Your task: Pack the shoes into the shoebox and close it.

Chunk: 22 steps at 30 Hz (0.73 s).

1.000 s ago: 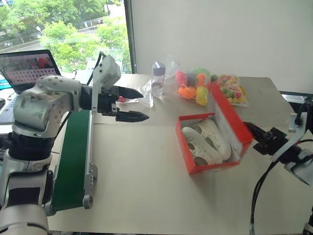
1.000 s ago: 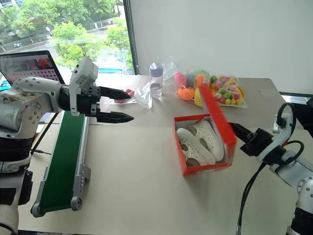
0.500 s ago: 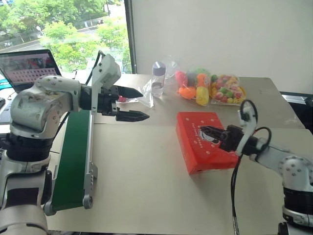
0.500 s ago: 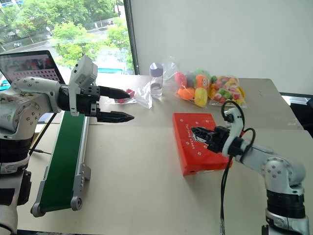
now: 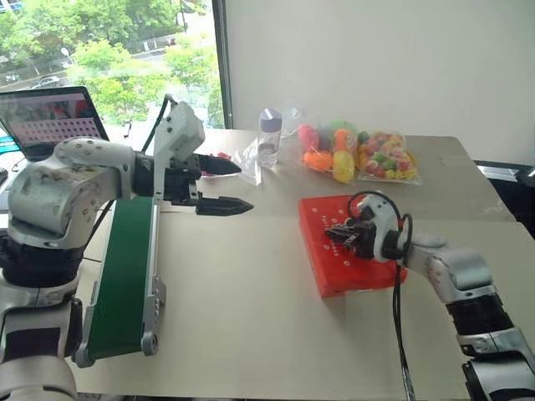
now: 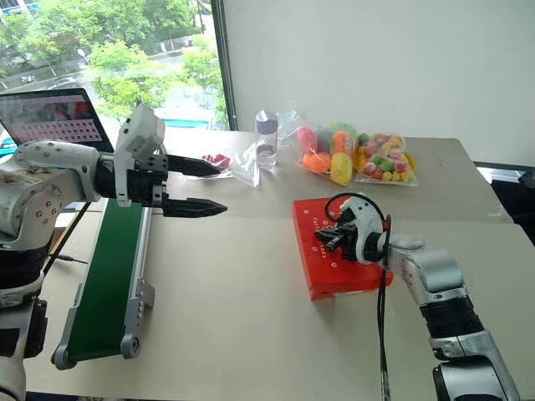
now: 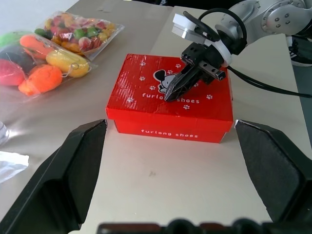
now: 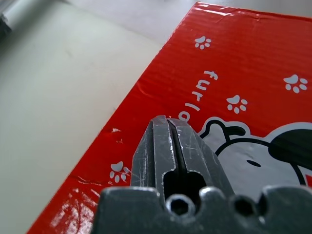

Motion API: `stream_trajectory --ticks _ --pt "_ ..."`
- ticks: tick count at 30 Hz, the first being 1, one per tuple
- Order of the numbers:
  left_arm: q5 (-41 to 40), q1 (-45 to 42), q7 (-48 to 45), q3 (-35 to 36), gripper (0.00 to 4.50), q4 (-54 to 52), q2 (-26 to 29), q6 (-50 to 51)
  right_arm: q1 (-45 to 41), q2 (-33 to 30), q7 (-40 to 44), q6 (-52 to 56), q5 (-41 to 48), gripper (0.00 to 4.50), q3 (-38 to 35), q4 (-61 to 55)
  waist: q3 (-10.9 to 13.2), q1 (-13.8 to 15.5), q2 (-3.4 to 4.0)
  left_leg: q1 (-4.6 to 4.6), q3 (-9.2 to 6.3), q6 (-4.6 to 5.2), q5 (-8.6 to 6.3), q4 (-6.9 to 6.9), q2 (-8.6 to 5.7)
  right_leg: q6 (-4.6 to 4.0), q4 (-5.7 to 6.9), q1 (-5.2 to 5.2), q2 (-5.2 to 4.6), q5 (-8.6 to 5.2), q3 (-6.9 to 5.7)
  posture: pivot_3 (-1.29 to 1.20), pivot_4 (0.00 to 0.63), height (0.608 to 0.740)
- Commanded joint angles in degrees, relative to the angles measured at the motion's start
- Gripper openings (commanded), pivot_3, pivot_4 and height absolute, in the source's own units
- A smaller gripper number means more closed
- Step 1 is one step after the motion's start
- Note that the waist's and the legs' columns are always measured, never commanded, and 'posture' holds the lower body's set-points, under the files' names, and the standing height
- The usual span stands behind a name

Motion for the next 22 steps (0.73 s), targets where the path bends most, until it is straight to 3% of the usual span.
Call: stream_trajectory --ticks 1,7,11,17,22 --pt "-1.27 0.08 1.0 2.19 4.5 -2.2 1.08 0.5 2.39 -0.56 1.07 1.25 -6.86 0.05 5.45 4.85 -0.21 -0.03 -0.23 0.15 -0.01 -0.06 -0.03 -0.04 0.0 -0.01 -0.04 0.0 -0.01 -0.01 -0.01 0.0 0.15 0.74" --pt "-3.14 3.1 2.84 4.1 4.5 -4.62 1.61 1.7 -8.83 0.36 5.17 16.02 11.45 0.05 -10.67 -9.08 -0.17 0.2 -0.2 -0.17 0.02 -0.17 -0.09 -0.07 0.03 -0.01 0.0 -0.18 -0.25 0.01 0.03 0.0 0.15 0.74" --pt "-3.74 5.04 4.35 4.96 4.5 -5.52 0.99 1.03 -13.16 -3.66 11.0 19.83 18.0 0.05 -13.7 -15.97 0.07 0.28 0.09 -0.85 0.03 0.06 0.19 -0.08 0.03 -0.01 0.28 -0.95 0.0 0.08 0.01 0.0 0.15 0.74" --pt "-0.3 11.15 8.02 4.97 4.5 -7.47 1.75 -2.81 -13.96 -13.69 22.93 12.79 13.27 0.05 -7.93 -20.12 0.09 0.94 0.1 -0.76 -0.05 0.14 0.0 -0.19 0.09 -0.27 0.26 -0.82 0.13 -0.39 -0.19 0.0 0.15 0.74" --pt "-1.63 13.74 10.87 6.88 4.5 -8.62 0.26 -2.17 -13.15 -13.32 24.78 7.97 9.54 0.05 -6.63 -14.79 0.12 0.96 0.04 -0.77 0.03 0.28 -0.08 0.01 0.02 -0.23 0.24 -0.75 -0.03 -0.52 -0.14 0.0 0.15 0.74"
